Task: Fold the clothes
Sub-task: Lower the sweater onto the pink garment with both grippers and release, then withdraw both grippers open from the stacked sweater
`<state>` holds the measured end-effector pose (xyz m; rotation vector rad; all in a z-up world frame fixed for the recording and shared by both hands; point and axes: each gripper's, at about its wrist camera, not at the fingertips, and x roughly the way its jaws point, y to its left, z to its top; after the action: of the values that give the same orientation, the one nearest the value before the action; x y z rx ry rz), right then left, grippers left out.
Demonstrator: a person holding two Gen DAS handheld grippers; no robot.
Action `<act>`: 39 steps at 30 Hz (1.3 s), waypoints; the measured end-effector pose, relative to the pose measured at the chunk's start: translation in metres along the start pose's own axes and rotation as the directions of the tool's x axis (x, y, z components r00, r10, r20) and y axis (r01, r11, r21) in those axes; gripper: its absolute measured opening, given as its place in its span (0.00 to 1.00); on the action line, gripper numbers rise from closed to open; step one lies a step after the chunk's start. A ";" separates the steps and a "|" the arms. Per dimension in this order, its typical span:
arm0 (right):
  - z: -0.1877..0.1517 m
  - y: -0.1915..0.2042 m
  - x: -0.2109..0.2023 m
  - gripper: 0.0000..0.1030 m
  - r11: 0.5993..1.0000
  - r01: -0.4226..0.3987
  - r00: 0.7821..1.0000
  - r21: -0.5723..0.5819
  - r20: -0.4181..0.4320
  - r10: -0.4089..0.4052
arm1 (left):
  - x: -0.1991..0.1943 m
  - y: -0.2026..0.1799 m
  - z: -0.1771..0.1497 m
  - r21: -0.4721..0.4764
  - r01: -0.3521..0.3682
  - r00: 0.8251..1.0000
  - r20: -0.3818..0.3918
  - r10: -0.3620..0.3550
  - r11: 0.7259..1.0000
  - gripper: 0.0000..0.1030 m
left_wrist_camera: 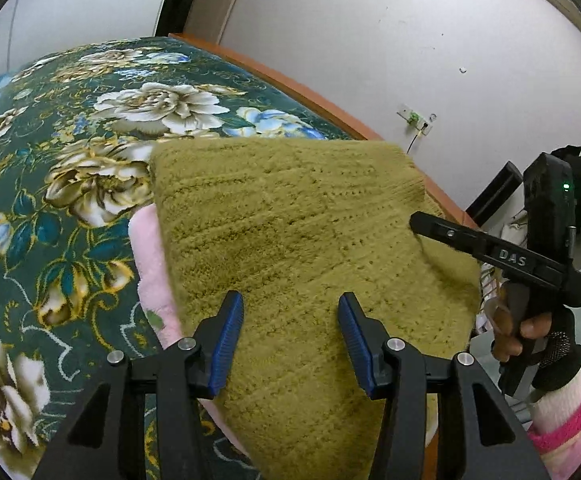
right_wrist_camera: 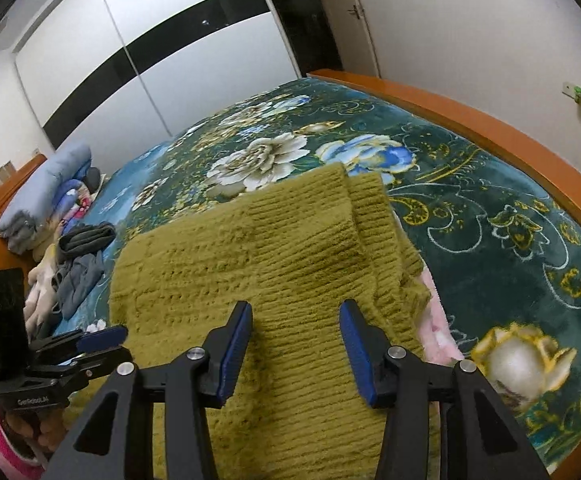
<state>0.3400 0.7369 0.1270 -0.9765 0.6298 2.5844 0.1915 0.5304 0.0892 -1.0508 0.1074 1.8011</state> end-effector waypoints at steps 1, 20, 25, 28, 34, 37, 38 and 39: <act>0.000 0.001 0.000 0.48 1.000 0.008 1.000 0.003 0.000 -0.008 | -0.004 0.000 -0.001 -0.002 0.004 1.000 0.003 -0.004 1.000 0.49; -0.103 0.067 -0.070 0.51 0.998 0.006 0.999 -0.070 0.050 -0.003 | -0.077 0.020 -0.077 -0.059 -0.109 0.991 0.073 0.113 0.992 0.50; -0.128 0.063 -0.055 0.51 1.000 0.014 1.000 -0.011 0.016 -0.014 | -0.075 0.028 -0.105 -0.052 -0.173 0.984 0.041 0.175 0.984 0.51; -0.137 0.066 -0.045 0.51 1.000 0.027 1.000 0.010 0.010 -0.027 | -0.065 0.031 -0.113 -0.065 -0.200 0.980 0.010 0.201 0.978 0.51; -0.148 0.079 -0.030 0.51 0.999 0.043 0.999 0.021 0.013 -0.043 | -0.054 0.021 -0.119 -0.046 -0.247 0.969 0.005 0.248 0.968 0.52; -0.156 0.084 -0.020 0.51 0.998 0.053 0.999 0.021 0.005 -0.053 | -0.052 0.020 -0.119 -0.047 -0.267 0.963 0.022 0.268 0.962 0.64; -0.158 0.084 -0.017 0.51 0.998 0.054 0.999 0.034 0.002 -0.054 | -0.051 0.020 -0.119 -0.055 -0.277 0.960 0.028 0.279 0.959 0.66; -0.160 0.083 -0.014 0.51 0.997 0.053 0.999 0.049 -0.001 -0.053 | -0.050 0.020 -0.120 -0.062 -0.286 0.957 0.034 0.289 0.956 0.66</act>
<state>0.4018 0.5835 0.0528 -0.9640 0.6554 2.5106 0.2537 0.4249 0.0423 -1.0794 0.1929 2.0987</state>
